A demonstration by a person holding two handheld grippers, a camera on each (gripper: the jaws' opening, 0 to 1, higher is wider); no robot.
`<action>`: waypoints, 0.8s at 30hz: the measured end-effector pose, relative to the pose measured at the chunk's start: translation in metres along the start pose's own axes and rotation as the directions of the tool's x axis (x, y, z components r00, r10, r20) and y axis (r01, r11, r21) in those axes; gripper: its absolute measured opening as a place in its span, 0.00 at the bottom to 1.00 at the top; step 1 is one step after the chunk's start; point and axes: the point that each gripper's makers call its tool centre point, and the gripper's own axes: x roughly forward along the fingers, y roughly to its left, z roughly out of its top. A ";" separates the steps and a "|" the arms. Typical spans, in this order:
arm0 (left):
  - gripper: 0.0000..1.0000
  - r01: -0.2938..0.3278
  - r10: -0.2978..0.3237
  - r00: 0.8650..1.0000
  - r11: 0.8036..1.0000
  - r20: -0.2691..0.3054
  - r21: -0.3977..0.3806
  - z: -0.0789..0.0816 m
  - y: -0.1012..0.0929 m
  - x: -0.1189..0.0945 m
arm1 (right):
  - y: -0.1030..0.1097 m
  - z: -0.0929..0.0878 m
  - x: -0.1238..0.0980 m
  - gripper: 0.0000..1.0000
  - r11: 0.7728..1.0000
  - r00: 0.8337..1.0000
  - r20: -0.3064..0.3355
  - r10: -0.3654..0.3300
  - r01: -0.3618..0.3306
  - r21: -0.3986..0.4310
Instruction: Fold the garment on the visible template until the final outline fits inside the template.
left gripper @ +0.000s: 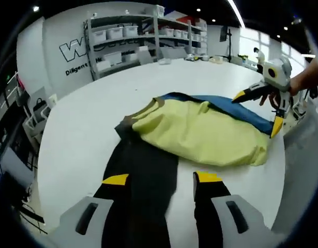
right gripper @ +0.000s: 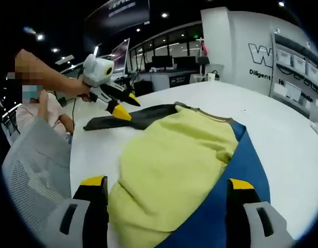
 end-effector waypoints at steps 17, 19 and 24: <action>0.57 -0.043 0.025 0.986 0.993 -0.164 -0.111 -0.033 0.028 0.036 | -0.080 -0.035 -0.001 0.32 0.971 0.955 -0.179 -0.236 0.238 -0.010; 0.56 -0.055 0.036 0.989 0.990 -0.147 -0.132 -0.031 0.032 0.037 | -0.081 -0.039 0.001 0.27 0.973 0.954 -0.197 -0.226 0.230 -0.003; 0.62 -0.104 0.073 0.981 0.980 -0.178 -0.170 -0.033 0.046 0.035 | -0.087 -0.038 0.002 0.13 0.969 0.944 -0.220 -0.245 0.246 -0.024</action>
